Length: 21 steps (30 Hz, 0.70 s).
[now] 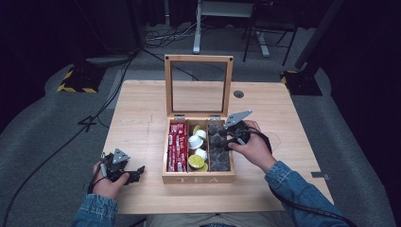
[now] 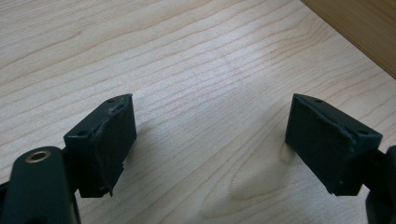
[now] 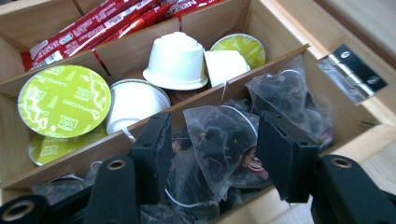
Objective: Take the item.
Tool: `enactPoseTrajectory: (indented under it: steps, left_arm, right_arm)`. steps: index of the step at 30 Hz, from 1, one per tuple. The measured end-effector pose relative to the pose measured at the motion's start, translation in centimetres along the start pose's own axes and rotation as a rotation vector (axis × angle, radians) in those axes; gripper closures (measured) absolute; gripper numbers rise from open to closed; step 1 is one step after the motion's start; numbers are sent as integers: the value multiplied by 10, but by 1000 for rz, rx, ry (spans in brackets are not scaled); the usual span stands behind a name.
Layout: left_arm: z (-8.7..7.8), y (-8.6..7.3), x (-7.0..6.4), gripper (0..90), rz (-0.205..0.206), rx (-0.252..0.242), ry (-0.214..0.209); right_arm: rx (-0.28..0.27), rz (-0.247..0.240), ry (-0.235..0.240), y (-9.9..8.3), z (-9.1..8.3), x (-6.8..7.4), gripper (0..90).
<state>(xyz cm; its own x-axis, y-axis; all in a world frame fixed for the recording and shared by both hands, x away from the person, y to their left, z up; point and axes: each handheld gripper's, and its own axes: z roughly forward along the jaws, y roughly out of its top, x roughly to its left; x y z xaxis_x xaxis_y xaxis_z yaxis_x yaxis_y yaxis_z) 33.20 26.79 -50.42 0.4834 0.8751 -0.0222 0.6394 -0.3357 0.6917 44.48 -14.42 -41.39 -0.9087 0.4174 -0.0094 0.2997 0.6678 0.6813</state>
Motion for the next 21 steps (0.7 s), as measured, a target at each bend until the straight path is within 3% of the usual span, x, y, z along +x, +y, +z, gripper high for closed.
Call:
enactPoseTrajectory:
  steps: [11,21]
  left_arm:
    - [0,0,0,166,0,0,0]
    - [0,0,0,166,0,0,0]
  right_arm:
    - [44,62,-21,-1,24,-12,542]
    - [74,48,-26,-2,34,-10,545]
